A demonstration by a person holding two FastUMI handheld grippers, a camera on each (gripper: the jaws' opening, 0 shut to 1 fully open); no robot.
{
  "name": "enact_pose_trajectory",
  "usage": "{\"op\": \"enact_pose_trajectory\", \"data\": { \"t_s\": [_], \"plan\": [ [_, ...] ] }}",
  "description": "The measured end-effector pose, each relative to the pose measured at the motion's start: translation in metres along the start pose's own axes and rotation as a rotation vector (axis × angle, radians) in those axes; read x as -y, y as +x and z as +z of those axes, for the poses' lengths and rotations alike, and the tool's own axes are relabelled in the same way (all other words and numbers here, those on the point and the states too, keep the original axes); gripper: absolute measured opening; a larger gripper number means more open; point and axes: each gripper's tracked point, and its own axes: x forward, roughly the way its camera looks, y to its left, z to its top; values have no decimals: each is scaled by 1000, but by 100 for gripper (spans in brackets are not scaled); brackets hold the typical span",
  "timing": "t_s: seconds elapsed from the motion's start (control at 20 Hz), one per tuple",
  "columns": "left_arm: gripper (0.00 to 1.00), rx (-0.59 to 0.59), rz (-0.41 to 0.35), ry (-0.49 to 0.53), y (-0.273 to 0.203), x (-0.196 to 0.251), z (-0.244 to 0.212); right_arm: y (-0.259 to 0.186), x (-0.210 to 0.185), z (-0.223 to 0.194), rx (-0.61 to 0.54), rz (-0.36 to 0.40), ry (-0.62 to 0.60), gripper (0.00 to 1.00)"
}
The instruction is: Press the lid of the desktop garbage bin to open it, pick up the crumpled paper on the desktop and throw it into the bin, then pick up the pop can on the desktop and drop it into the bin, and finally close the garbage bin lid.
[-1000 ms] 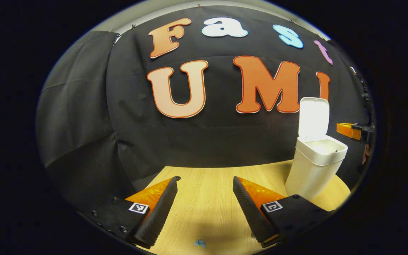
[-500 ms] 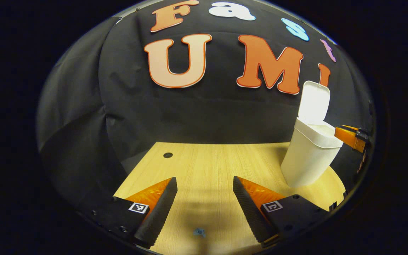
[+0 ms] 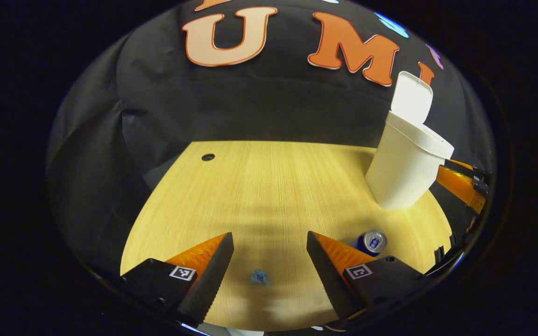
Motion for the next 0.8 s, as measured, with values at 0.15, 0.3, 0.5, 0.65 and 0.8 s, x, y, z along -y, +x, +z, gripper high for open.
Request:
{"op": "enact_pose_trajectory", "data": {
  "t_s": [0.15, 0.3, 0.5, 0.65, 0.8],
  "plan": [
    [98, -75, -8, -31, 12, -3, -25, 2, -16, -19, -44, 45, -9, 85],
    [99, -142, -9, -40, 25, -10, -48, 3, -29, -34, -84, 81, -20, 86],
    [99, -246, -13, -36, 45, -13, -85, 6, -38, -52, -130, 104, -36, 89],
    [99, -300, -20, -19, 57, -16, -96, 3, -43, -67, -158, 114, -28, 90],
    [99, -354, -8, -29, 68, -23, -94, 3, -48, -82, -192, 122, -23, 90]
  ]
}}
